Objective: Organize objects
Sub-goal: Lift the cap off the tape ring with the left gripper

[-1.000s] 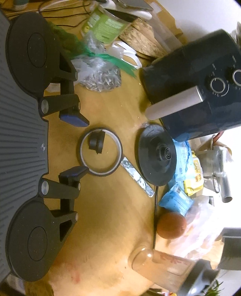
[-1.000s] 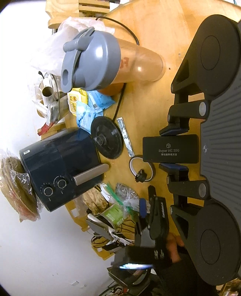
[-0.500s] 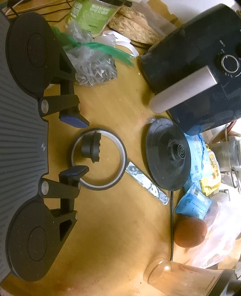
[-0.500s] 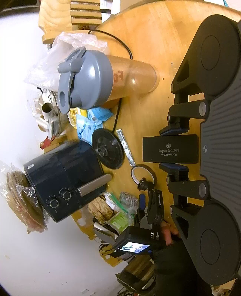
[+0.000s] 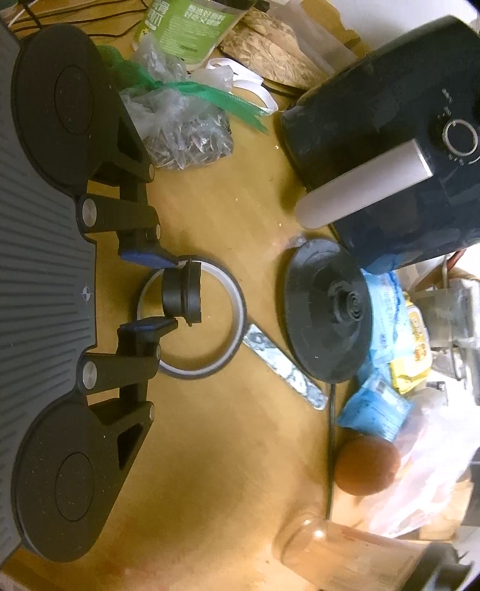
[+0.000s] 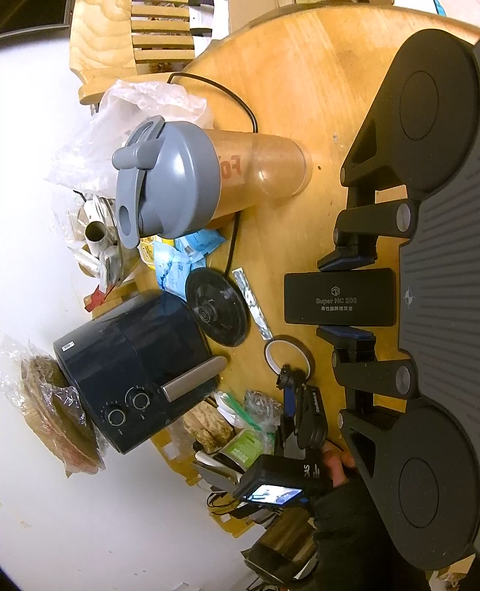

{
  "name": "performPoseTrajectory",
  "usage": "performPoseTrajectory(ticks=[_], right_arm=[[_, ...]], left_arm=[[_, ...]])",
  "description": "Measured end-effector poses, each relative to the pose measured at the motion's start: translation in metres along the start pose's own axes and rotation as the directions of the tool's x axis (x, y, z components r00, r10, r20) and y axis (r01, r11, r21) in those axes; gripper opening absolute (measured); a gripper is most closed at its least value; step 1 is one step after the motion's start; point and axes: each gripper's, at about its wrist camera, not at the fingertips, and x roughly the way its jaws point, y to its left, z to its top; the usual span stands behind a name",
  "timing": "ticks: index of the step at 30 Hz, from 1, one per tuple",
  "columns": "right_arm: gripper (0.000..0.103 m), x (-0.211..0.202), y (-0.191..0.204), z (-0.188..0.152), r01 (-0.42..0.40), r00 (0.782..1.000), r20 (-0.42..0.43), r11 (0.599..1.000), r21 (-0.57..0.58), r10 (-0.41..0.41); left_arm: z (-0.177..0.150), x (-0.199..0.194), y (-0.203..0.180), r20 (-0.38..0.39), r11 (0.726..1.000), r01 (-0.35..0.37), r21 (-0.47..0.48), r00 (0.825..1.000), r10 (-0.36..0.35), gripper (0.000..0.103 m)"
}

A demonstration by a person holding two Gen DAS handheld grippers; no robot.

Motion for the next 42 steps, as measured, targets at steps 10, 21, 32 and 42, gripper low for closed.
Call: performPoseTrajectory(ticks=[10, 21, 32, 42], right_arm=[[0.034, 0.004, 0.012, 0.002, -0.026, 1.0, -0.008, 0.999, -0.035, 0.025], [0.034, 0.0, 0.021, 0.0, -0.044, 0.999, -0.011, 0.996, -0.074, 0.043], [0.034, -0.012, 0.025, -0.005, -0.068, 0.998, -0.007, 0.993, -0.098, 0.068], [0.034, -0.024, 0.028, -0.008, -0.073, 0.997, -0.009, 0.986, -0.147, 0.072]], left_arm=[[0.002, -0.038, -0.006, 0.083, 0.998, 0.019, -0.064, 0.996, -0.013, 0.028], [-0.002, -0.089, -0.016, 0.156, 0.99, 0.056, -0.129, 0.987, -0.035, 0.028], [-0.024, -0.137, -0.037, 0.186, 0.98, 0.128, -0.153, 0.978, -0.099, 0.028], [-0.042, -0.174, -0.051, 0.205, 0.961, 0.173, -0.215, 0.97, -0.129, 0.028]])
